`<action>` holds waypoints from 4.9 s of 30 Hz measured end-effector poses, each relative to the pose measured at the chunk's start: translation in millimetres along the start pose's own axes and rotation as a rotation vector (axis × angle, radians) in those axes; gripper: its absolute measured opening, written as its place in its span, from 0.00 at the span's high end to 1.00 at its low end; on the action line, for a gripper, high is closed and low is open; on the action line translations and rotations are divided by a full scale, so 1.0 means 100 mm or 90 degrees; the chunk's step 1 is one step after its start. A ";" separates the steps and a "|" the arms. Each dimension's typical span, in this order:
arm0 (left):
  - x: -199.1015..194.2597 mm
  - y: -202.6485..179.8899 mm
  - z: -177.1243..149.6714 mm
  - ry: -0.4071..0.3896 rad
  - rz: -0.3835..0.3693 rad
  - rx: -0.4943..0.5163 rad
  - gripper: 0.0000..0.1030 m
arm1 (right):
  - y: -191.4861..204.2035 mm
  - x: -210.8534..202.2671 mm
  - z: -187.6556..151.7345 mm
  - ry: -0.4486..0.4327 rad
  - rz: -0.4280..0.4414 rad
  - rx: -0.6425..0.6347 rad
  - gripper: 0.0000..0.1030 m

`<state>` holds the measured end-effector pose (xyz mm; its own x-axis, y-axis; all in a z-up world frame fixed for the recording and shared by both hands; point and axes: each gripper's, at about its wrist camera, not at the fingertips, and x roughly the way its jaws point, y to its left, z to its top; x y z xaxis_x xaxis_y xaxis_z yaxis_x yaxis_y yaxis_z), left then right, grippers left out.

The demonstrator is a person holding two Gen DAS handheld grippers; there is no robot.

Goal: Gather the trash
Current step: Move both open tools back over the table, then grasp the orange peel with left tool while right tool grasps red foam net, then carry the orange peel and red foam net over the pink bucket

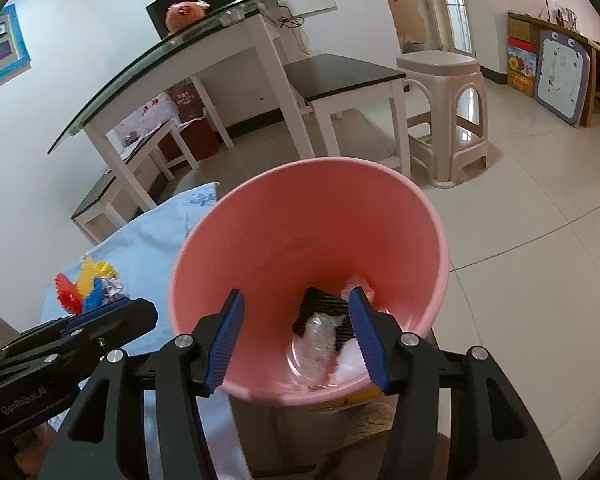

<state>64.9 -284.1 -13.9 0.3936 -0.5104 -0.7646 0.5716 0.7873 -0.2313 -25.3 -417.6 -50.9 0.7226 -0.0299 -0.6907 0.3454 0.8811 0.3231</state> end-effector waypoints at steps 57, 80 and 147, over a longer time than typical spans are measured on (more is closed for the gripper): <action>-1.06 2.43 -1.30 -0.025 0.208 -0.286 0.67 | 2.29 0.33 -0.38 0.057 0.211 -0.242 0.47; -1.27 2.53 -1.37 -0.056 0.208 -0.291 0.96 | 2.75 0.87 -0.32 0.100 0.200 -0.293 0.89; 0.17 0.62 -0.33 -0.008 0.118 -0.006 0.96 | 0.51 -0.31 -0.14 -0.001 0.096 -0.016 0.92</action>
<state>83.6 -232.5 -61.4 0.5002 -0.3607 -0.7872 0.4814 0.8715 -0.0935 -38.9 -364.9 -22.2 0.7661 0.1024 -0.6345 0.2182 0.8872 0.4066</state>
